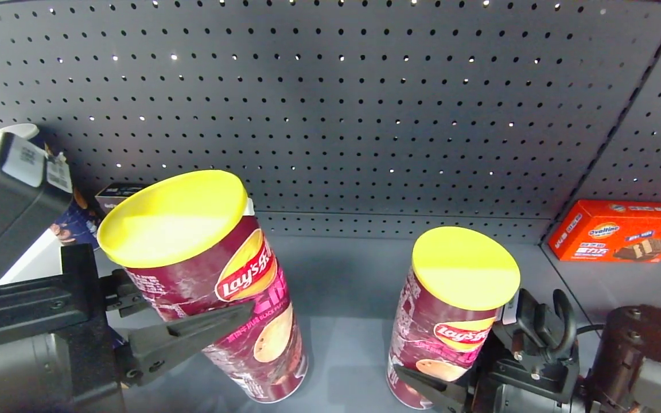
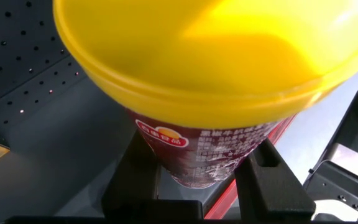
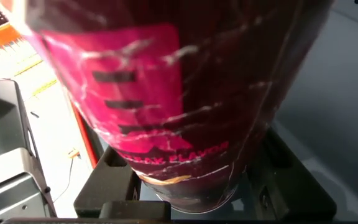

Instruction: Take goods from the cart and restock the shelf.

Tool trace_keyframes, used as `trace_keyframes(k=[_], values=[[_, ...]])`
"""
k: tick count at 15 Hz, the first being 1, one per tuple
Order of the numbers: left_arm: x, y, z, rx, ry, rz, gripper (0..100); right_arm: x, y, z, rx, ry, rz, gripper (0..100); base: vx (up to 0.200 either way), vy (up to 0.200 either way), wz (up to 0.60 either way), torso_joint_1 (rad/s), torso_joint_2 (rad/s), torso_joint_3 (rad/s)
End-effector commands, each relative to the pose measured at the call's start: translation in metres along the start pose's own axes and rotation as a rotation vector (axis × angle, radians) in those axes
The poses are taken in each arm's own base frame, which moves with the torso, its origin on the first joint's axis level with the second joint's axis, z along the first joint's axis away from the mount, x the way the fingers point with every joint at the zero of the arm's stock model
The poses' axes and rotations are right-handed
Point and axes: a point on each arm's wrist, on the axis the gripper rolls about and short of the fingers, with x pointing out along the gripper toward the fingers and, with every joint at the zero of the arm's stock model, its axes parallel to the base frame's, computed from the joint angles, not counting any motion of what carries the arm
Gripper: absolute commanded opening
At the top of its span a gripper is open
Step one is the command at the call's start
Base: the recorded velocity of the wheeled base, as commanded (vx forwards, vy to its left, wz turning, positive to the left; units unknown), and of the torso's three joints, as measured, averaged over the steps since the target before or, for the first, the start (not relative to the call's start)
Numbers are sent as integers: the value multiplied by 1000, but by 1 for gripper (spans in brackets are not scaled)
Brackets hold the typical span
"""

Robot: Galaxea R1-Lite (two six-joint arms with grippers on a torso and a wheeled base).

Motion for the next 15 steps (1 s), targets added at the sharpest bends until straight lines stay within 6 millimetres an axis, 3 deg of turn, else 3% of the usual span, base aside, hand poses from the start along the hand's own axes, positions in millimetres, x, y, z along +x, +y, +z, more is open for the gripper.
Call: trace_keyframes(k=[1,3,4,10,13,15], values=[[0,0,0,0,-1,1,0,-8,1,2,-2,-9,0,0,0,0,0,0,0,0],[0,0,0,0,1,1,0,-10,2,-1,0,0,3,0,0,0,0,0,0,0],[0,0,-2,0,6,0,0,-9,2,0,-1,-3,2,100,0,0,0,0,0,0],[-1,-1,-6,-1,15,0,0,-12,3,2,-4,-17,1,100,0,0,0,0,0,0],[-1,-1,-7,-1,16,-1,0,-28,4,18,-25,-98,-6,100,0,0,0,0,0,0],[0,-1,-10,-1,27,-2,0,-53,7,29,-36,-172,-37,100,0,0,0,0,0,0]])
